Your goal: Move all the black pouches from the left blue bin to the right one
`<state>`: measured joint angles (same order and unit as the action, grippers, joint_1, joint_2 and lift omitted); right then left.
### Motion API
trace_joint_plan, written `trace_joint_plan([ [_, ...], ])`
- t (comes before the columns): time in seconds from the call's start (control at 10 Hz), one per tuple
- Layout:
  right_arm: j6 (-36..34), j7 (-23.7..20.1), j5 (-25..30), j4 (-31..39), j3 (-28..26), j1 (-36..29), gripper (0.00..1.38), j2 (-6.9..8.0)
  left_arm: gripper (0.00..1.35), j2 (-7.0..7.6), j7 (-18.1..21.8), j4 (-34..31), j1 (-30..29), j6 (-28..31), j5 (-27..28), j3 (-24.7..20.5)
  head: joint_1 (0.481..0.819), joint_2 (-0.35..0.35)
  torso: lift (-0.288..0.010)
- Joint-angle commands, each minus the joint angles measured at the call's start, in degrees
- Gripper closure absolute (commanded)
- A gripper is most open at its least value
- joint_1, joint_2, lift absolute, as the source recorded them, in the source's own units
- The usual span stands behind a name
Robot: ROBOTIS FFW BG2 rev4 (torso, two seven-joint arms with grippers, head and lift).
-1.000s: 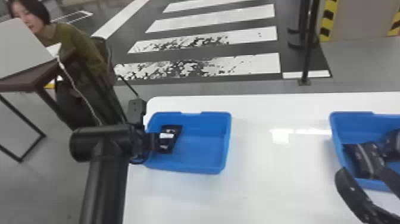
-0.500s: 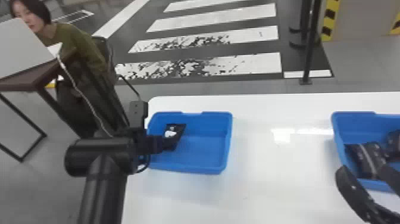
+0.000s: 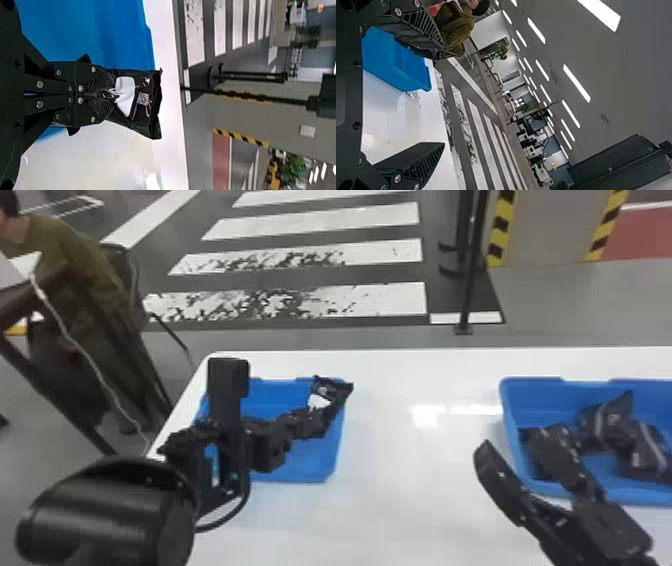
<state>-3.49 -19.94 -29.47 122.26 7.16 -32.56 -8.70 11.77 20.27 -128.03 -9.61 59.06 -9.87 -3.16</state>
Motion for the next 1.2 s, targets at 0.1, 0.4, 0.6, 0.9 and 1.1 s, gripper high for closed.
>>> trace_joint_plan([
  [0.1, -0.02, 0.08, -2.41, -2.52, 2.66, 4.43, 0.15, -1.49, 1.21, -0.08, 0.29, -3.10, -2.48, -1.83, -5.21, 6.93, 0.695, 0.100, -0.140],
  [0.4, -0.02, 0.34, -3.66, -5.19, 3.46, 7.39, 0.15, -1.93, 1.21, 0.09, 0.47, -3.80, -2.20, -2.81, -9.21, 12.08, 0.695, 0.001, -0.140],
  [0.6, -0.16, 0.61, -4.46, -6.59, 3.81, 8.65, 0.15, -1.93, 1.21, 0.53, 0.47, -3.80, -1.22, -3.38, -10.69, 14.48, 0.695, -0.039, -0.140],
  [0.9, -0.02, 1.49, -6.29, -8.98, 3.81, 10.62, 0.79, -1.76, 1.21, 0.80, 0.47, -3.80, -0.66, -3.52, -12.41, 16.30, 0.695, -0.085, -0.140],
  [1.1, -0.02, 1.57, -7.55, -8.98, 3.92, 10.62, 1.28, -1.85, 1.21, 0.80, 0.47, -3.80, -0.37, -3.80, -12.52, 16.30, 0.695, -0.099, -0.140],
])
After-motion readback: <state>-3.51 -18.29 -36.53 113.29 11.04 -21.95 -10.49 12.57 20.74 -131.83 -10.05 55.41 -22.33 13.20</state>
